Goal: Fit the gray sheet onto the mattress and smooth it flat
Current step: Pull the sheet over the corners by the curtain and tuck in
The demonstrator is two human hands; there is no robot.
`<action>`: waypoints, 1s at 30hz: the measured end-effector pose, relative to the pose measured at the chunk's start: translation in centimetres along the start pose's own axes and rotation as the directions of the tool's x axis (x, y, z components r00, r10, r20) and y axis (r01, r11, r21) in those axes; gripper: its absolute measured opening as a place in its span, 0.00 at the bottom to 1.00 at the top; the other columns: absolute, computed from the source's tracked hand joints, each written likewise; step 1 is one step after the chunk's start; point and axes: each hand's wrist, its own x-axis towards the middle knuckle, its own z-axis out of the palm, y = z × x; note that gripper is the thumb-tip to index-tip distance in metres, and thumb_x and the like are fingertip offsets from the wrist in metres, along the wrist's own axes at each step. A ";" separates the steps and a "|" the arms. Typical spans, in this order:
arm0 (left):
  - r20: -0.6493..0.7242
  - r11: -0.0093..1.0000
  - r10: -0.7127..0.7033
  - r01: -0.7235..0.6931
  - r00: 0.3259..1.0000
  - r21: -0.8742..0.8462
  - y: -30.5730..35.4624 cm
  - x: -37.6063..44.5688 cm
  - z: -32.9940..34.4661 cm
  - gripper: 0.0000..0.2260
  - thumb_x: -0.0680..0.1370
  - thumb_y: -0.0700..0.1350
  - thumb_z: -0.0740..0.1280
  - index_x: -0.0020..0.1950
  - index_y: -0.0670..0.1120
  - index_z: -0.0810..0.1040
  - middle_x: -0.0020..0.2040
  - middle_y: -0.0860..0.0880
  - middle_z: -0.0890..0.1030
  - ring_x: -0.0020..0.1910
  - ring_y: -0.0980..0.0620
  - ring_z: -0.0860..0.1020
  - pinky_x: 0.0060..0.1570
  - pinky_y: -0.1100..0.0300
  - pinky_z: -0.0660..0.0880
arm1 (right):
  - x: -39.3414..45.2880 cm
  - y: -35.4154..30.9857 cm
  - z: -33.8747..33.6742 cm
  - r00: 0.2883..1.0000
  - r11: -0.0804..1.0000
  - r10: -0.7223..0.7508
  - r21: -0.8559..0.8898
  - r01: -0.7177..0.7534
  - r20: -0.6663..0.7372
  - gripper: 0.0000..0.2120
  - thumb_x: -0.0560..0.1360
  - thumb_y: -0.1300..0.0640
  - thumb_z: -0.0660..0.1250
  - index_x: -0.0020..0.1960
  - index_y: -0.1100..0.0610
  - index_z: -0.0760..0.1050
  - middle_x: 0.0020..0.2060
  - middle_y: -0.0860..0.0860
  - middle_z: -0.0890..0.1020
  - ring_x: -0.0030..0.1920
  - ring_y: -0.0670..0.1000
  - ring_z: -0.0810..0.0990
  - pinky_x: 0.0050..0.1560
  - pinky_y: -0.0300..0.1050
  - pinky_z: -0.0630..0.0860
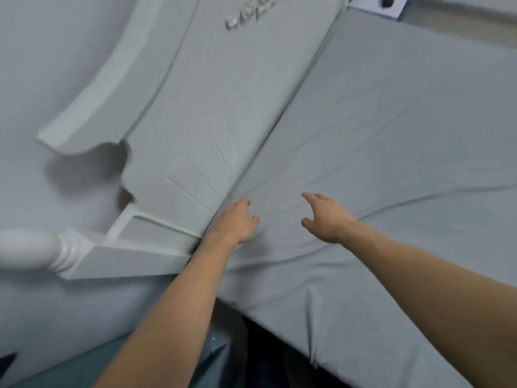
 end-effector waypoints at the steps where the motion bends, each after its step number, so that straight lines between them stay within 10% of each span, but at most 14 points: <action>1: 0.010 1.000 0.017 -0.017 1.000 0.001 1.6 -0.8 -1.3 0.26 0.79 0.53 0.63 0.75 0.47 0.64 0.70 0.43 0.73 0.68 0.42 0.72 0.63 0.51 0.70 | -1.3 0.3 -1.6 1.000 1.000 0.013 0.024 -0.012 -0.014 0.33 0.79 0.49 0.62 0.79 0.53 0.53 0.77 0.53 0.62 0.74 0.56 0.65 0.69 0.52 0.67; 10: 0.031 0.969 0.246 -0.245 0.969 -0.030 15.6 -7.8 -6.6 0.27 0.78 0.53 0.65 0.76 0.49 0.64 0.72 0.45 0.71 0.69 0.45 0.71 0.67 0.49 0.69 | -13.1 7.4 -11.1 0.973 0.943 0.204 0.287 -0.166 -0.109 0.33 0.78 0.51 0.64 0.79 0.54 0.56 0.75 0.54 0.66 0.73 0.57 0.66 0.71 0.51 0.67; 19: 0.192 0.911 0.387 -0.406 0.902 0.070 15.4 -4.6 -6.4 0.29 0.79 0.50 0.66 0.78 0.45 0.61 0.76 0.43 0.65 0.73 0.45 0.67 0.70 0.51 0.65 | -16.5 9.8 -8.4 0.872 0.786 0.484 0.473 -0.398 -0.072 0.32 0.79 0.55 0.65 0.78 0.60 0.57 0.75 0.59 0.66 0.74 0.58 0.65 0.72 0.49 0.62; 30: 0.474 0.620 0.596 -0.746 0.649 0.243 19.7 -0.7 -4.8 0.28 0.80 0.49 0.65 0.77 0.43 0.61 0.74 0.40 0.68 0.72 0.41 0.68 0.70 0.49 0.65 | -21.9 4.4 -4.1 0.644 0.487 0.765 0.677 -0.552 -0.025 0.33 0.78 0.52 0.65 0.79 0.59 0.57 0.76 0.57 0.64 0.75 0.56 0.63 0.74 0.48 0.61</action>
